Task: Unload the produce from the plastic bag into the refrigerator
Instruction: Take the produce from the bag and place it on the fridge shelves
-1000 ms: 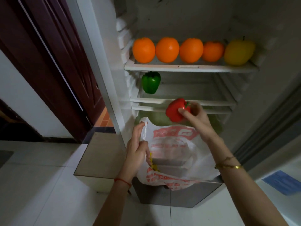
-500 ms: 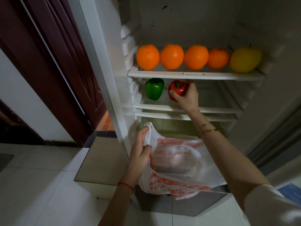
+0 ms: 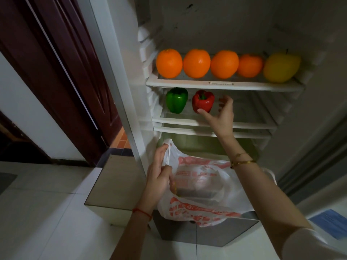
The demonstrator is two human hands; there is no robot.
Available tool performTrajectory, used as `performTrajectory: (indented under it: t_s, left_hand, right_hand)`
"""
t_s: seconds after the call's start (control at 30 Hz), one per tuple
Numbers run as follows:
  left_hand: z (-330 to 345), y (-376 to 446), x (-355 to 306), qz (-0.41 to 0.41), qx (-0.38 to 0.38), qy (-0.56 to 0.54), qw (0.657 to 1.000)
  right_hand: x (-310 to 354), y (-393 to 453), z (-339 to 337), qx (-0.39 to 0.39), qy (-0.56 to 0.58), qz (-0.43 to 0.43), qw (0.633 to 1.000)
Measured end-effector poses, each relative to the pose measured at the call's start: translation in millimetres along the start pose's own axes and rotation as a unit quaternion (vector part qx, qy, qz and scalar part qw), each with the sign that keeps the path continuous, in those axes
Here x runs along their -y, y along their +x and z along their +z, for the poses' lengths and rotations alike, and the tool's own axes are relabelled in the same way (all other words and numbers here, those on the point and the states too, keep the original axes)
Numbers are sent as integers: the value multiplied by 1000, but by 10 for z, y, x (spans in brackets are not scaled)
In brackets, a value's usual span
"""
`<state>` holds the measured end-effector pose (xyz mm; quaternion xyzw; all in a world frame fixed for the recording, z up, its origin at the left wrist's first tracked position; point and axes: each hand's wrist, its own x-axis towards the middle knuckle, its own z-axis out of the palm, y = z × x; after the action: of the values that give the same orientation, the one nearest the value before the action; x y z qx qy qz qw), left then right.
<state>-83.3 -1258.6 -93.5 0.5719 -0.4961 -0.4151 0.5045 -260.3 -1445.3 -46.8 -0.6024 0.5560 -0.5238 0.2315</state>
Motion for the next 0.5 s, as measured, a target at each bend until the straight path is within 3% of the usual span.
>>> performTrajectory:
  t_s: [0.07, 0.13, 0.23, 0.33, 0.43, 0.5]
  left_hand:
    - [-9, -41, -10, 2, 6, -3, 1000]
    - [-26, -81, 8, 1, 2, -12, 1000]
    - [-42, -156, 59, 13, -5, -28, 1000]
    - [-61, -239, 56, 28, -20, -27, 999]
    - [-79, -313, 72, 24, -17, -26, 999]
    - [-77, -369, 90, 21, -18, -18, 999]
  right_hand:
    - [19, -237, -106, -55, -7, -68, 996]
    - [1, -518, -186, -19, -3, -130, 991]
    - [-195, -931, -167, 223, -65, -121, 965]
    - [-537, -1234, -2, 451, -154, -91, 875]
    - [-874, -1540, 179, 560, -250, -25, 790]
    - [-1040, -1746, 278, 589, -262, 20, 764]
